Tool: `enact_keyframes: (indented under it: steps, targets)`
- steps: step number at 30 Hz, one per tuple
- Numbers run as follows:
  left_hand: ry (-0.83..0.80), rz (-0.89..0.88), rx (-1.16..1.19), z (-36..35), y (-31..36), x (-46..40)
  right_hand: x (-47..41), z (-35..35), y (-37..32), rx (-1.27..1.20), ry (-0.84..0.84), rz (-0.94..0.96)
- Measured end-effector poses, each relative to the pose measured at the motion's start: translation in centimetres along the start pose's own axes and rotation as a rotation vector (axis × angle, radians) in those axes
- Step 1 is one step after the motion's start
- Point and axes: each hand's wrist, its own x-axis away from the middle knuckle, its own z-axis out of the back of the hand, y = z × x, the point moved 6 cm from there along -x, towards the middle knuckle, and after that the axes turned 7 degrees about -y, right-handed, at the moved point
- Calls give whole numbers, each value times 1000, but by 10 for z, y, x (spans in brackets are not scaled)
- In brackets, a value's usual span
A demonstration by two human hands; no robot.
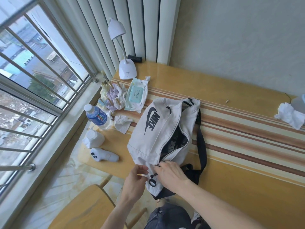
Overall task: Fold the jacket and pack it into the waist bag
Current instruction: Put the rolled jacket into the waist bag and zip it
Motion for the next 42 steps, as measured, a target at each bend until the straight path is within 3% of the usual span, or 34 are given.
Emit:
enact_keyframes:
  steps: [4,11,15,21,28,35,39,42]
  targets:
    - [21,-124,-206,-3,9,2,4,19,-1,-194,18,-73]
    - [138,-385,-710,-13,35,-3,28,70,-11,-567,23,9]
    - [154,-390,-741,-10,37,-10,23,108,10,-526,-53,60]
    - [157,-343,-716,-8,36,-6,-17,130,105,-678,-82,-105]
    - [156,-317,-695,-5,29,-9,-74,167,212,-619,90,-357]
    - [182,-321,-675,-3,24,-10,-96,206,278,-670,441,-654]
    - [211,-347,-645,-5,34,-11,-101,203,277,-827,627,-688]
    - [326,-412,-597,-1,48,-8,-95,213,271,-989,794,-620]
